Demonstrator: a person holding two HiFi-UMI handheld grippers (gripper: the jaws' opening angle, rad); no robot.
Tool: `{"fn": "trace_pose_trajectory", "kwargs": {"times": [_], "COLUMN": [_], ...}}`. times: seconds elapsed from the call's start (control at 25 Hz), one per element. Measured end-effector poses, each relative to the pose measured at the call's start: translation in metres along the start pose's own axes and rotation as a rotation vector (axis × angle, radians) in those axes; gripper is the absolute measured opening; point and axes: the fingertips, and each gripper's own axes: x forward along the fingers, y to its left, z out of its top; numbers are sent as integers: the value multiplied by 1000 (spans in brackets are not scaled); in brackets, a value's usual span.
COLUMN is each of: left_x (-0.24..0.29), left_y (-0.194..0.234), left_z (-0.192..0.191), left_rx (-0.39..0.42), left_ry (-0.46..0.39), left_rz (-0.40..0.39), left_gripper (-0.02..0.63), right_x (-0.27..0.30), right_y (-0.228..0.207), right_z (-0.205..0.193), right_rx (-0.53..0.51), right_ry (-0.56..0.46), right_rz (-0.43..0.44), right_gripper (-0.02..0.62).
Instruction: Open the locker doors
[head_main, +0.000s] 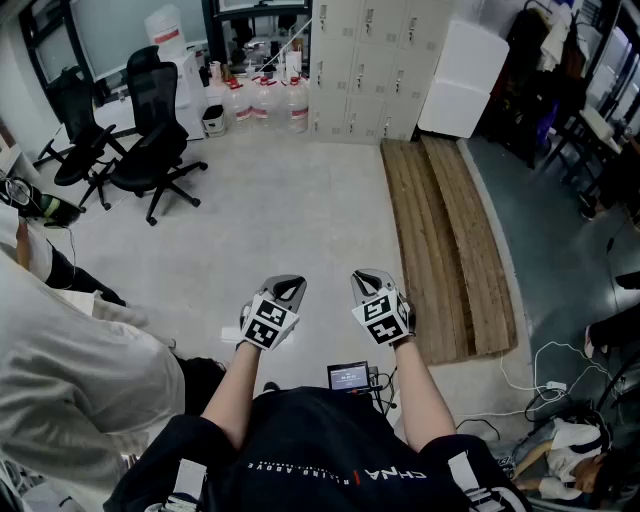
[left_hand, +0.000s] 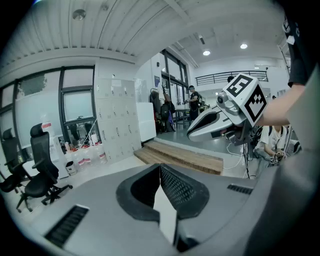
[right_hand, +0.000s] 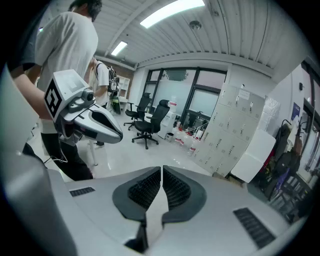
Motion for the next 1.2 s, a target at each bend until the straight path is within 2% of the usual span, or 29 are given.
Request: {"fn": "trace_pose_trajectory", "kwargs": {"times": [0.28, 0.44, 0.52, 0.64, 0.68, 0.72, 0.84, 0.92, 1.2], "left_x": [5, 10, 10, 6, 7, 10, 23, 31, 62], "left_y": [-10, -8, -10, -18, -19, -19, -23, -30, -57], "left_z": [-2, -3, 1, 13, 14, 13, 5, 4, 10], "left_rx": [-4, -10, -45, -148, -162, -153, -57, -22, -57], "left_ry": [-33, -25, -65, -170, -175, -163, -83, -60, -63], "left_rz": [-41, -40, -65, -147, -149, -138, -82, -76, -123], "left_gripper": [20, 20, 20, 18, 18, 18, 18, 20, 18], "right_x": [8, 9, 9, 6, 5, 4, 0, -4, -17], "right_y": [2, -5, -10, -11, -11, -11, -17, -22, -37], "right_z": [-14, -15, -14, -18, -21, -24, -36, -43, -74], "right_rx": [17, 41, 94, 169, 175, 175, 160, 139, 117], "right_ry": [34, 25, -10, -56, -60, -58, -48, -62, -83], "right_rz": [16, 1, 0, 31, 42, 49, 65, 75, 144], "right_gripper": [37, 37, 37, 38, 38, 38, 38, 38, 37]}}
